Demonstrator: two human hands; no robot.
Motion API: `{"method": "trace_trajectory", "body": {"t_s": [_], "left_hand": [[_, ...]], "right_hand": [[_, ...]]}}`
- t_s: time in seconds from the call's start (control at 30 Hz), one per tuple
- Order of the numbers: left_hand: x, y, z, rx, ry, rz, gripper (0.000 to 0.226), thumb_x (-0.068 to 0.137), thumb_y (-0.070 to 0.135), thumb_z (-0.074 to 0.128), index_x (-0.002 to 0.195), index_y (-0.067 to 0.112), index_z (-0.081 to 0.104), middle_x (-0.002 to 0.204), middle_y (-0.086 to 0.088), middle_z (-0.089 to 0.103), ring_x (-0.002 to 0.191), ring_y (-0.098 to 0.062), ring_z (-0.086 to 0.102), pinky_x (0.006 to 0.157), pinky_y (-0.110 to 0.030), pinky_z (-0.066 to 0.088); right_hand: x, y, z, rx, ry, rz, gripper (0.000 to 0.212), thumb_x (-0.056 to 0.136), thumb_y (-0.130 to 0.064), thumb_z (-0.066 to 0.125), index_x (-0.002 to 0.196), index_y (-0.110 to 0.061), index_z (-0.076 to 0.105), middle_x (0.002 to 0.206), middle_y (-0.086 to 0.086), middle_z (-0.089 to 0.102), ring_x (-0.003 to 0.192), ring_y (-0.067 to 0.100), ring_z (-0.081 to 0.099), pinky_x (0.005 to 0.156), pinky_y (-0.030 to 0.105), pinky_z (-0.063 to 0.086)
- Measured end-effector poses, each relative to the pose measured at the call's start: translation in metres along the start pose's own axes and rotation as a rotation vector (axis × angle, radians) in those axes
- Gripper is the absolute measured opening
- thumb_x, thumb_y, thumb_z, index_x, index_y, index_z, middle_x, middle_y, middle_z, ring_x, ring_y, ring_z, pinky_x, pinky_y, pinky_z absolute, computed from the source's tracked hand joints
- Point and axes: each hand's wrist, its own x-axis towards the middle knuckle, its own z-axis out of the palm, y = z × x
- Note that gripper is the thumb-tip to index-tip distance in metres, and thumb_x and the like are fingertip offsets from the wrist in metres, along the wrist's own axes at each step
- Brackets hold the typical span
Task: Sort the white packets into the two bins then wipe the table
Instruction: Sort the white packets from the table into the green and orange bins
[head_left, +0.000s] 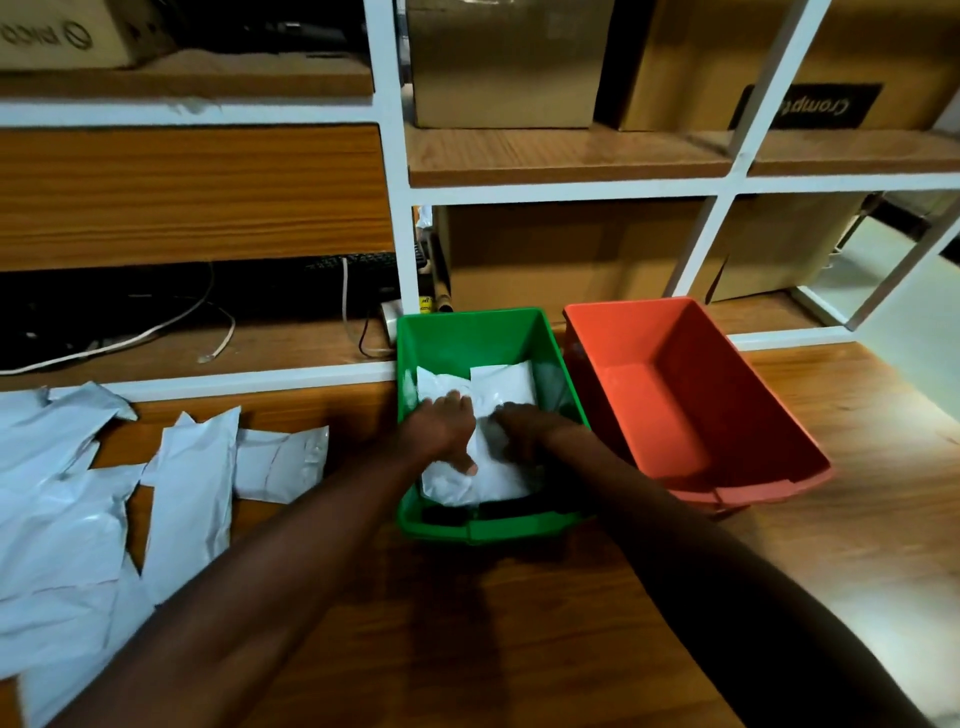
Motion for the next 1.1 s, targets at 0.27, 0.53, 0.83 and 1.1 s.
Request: {"method": "trace_trajectory", "body": {"t_s": [0.27, 0.53, 0.83, 1.1], "left_hand": [[-0.144, -0.001, 0.001, -0.463, 0.642, -0.184, 0.056, 0.096, 0.054, 0.047, 0.142, 0.022, 0.050, 0.140, -0.002, 0.057, 0.125, -0.027, 0.054, 0.099, -0.040, 0.045], [-0.284, -0.006, 0.083, -0.874, 0.817, -0.538, 0.049, 0.096, 0.051, 0.051, 0.131, 0.019, 0.061, 0.127, 0.002, 0.066, 0.115, -0.011, 0.061, 0.091, -0.021, 0.048], [-0.406, -0.060, 0.169, -1.046, 0.868, -0.800, 0.051, 0.093, 0.057, 0.049, 0.137, 0.031, 0.051, 0.126, 0.011, 0.061, 0.110, -0.004, 0.058, 0.078, -0.017, 0.051], [-0.447, -0.149, 0.206, -1.076, 0.785, -0.820, 0.061, 0.091, 0.063, 0.048, 0.140, 0.026, 0.047, 0.129, 0.003, 0.062, 0.108, -0.010, 0.058, 0.077, -0.026, 0.047]], "right_hand": [[-0.089, -0.032, -0.007, 0.491, 0.722, -0.082, 0.037, 0.096, -0.042, 0.062, 0.119, -0.014, 0.069, 0.109, 0.001, 0.076, 0.082, 0.014, 0.073, 0.079, 0.032, 0.055], [-0.143, -0.148, 0.067, 0.873, 0.715, -0.132, 0.047, 0.087, -0.063, 0.060, 0.099, -0.020, 0.073, 0.084, -0.006, 0.074, 0.075, 0.010, 0.070, 0.070, 0.037, 0.058], [-0.141, -0.295, 0.157, 0.907, 0.460, -0.163, 0.043, 0.086, -0.064, 0.055, 0.094, -0.024, 0.071, 0.085, -0.014, 0.069, 0.076, -0.006, 0.063, 0.060, 0.012, 0.045], [-0.100, -0.377, 0.175, 0.907, 0.461, 0.001, 0.061, 0.083, -0.076, 0.050, 0.094, -0.019, 0.071, 0.091, -0.004, 0.072, 0.082, 0.013, 0.067, 0.061, 0.025, 0.045]]}}
